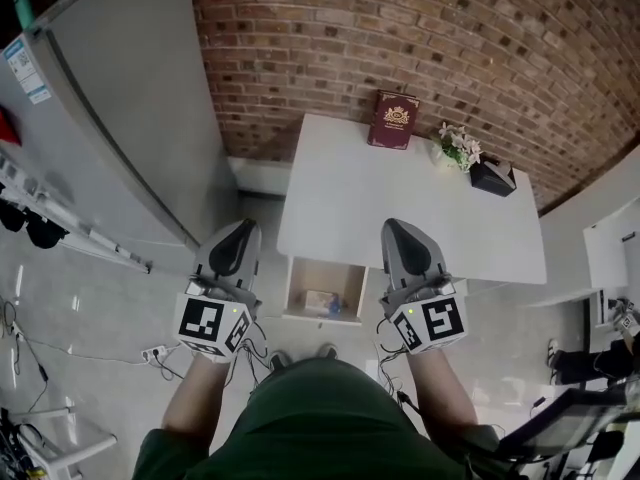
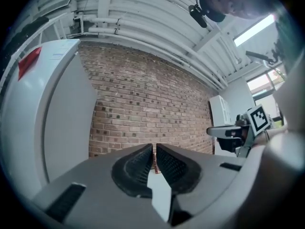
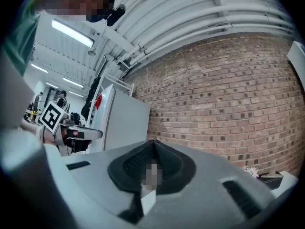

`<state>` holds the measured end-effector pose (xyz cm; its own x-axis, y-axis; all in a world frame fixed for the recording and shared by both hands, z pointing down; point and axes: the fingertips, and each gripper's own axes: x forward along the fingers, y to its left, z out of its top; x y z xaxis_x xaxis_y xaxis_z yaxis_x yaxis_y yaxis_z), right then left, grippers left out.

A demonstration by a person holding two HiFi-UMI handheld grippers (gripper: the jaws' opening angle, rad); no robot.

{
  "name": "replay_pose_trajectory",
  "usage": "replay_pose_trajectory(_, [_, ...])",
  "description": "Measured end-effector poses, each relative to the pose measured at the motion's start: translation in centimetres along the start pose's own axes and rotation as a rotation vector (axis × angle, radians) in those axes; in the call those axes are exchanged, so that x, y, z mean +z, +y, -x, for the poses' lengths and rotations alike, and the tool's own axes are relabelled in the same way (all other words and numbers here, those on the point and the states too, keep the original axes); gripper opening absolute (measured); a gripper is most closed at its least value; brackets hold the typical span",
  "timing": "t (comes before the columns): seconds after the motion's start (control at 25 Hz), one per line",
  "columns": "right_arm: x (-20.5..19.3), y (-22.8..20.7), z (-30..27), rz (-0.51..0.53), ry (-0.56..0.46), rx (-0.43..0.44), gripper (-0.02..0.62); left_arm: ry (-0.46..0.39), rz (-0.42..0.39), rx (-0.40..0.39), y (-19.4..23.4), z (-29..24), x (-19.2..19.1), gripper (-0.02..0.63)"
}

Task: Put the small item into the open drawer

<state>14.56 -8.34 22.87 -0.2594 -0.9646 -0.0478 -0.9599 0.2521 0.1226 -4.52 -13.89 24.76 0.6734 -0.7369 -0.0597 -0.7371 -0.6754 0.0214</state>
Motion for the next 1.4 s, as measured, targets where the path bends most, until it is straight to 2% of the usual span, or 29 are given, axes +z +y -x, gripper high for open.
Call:
replay_pose_trajectory(0.6, [0.0, -0.9, 0.5, 0.013, 0.028, -0.085, 0.002, 0.027, 0.033, -0.027, 2.7, 0.8, -1.5, 0.015])
replay_pose_trajectory(1.04, [-0.6, -0.4, 1.0, 0.0, 0.045, -0.107, 0.002, 0.036, 0.044, -0.063, 2.4, 0.7, -1.9, 0.014])
replay_pose_trajectory(1.4, [-0.7, 0.6, 1.1, -0.006, 0.046, -0.082, 0.002, 0.056, 0.054, -0.073, 2.3, 0.8, -2.3, 0.015])
